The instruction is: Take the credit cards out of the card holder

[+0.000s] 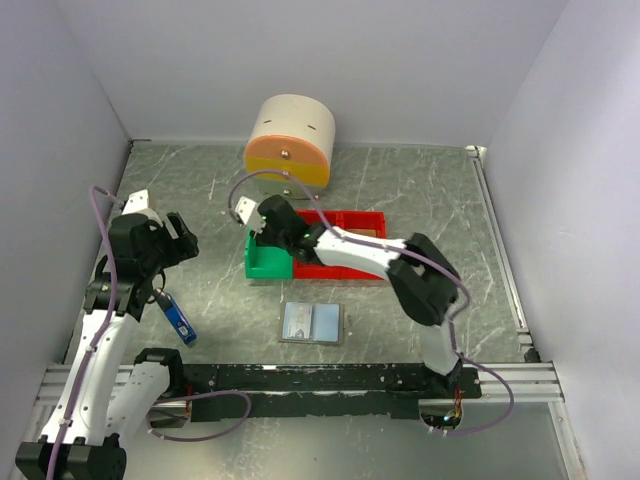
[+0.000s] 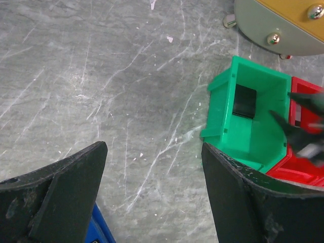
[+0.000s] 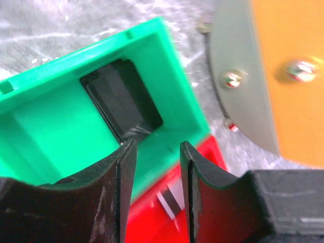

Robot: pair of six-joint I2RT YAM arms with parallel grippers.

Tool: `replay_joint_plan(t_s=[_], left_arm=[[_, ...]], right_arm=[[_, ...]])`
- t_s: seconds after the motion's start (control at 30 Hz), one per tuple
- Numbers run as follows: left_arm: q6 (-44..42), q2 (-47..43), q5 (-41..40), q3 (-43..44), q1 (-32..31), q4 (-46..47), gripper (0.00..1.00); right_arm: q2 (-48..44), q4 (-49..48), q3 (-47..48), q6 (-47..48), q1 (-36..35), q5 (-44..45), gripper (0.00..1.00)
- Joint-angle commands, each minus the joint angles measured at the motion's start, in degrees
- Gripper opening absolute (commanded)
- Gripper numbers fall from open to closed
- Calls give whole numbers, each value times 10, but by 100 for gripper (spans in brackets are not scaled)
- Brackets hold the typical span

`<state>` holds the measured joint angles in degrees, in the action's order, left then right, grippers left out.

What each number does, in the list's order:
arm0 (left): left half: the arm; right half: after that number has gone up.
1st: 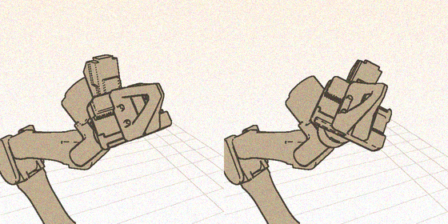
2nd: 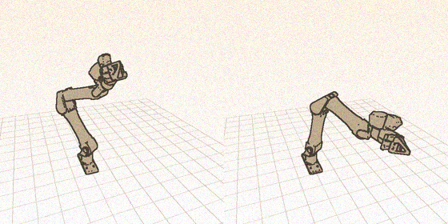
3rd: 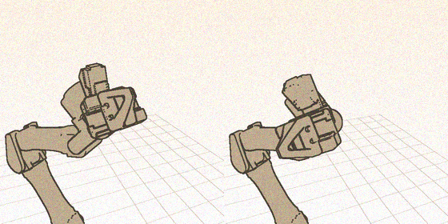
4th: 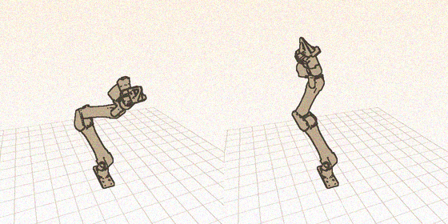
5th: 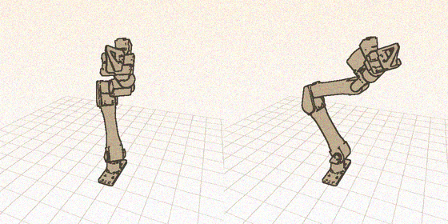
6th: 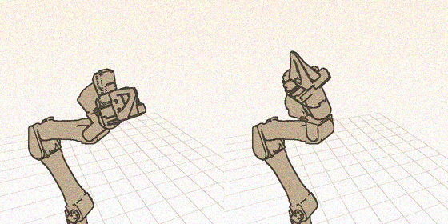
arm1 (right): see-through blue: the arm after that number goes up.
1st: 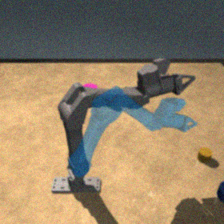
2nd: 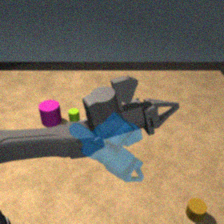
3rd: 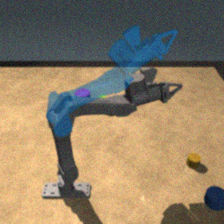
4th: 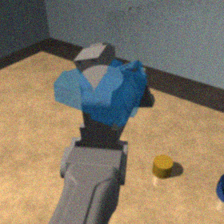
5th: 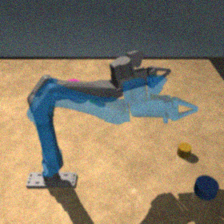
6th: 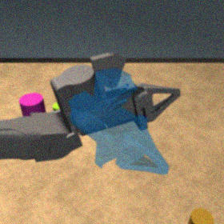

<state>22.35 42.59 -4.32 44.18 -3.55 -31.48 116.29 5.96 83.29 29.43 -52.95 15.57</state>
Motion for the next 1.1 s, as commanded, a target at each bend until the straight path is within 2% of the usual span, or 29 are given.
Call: replay_joint_plan(t_s=[0.0,0.13,0.27,0.4,0.57,0.63,0.73,0.83,1.07], left_arm=[[-11,5,34,-1,7,22,87],[-15,16,65,-4,7,32,86],[-37,31,111,-7,7,45,85],[-48,46,154,-9,6,54,86],[-29,63,193,-12,6,56,88],[5,71,226,-22,5,59,97],[47,73,300,-51,1,80,100],[85,65,340,-90,-37,112,98],[161,69,249,-123,-214,151,96]], right_arm=[[-154,-95,-82,-175,7,21,42],[-278,-133,-232,-352,21,36,49],[-370,-45,-303,-520,38,8,50],[-437,1,-357,-617,42,-61,50],[-505,-40,-453,-740,42,-139,51],[-522,-86,-494,-793,40,-169,51],[-529,-187,-578,-871,37,-219,51],[-516,-264,-628,-925,24,-231,50],[-464,-272,-618,-942,5,-217,46]])
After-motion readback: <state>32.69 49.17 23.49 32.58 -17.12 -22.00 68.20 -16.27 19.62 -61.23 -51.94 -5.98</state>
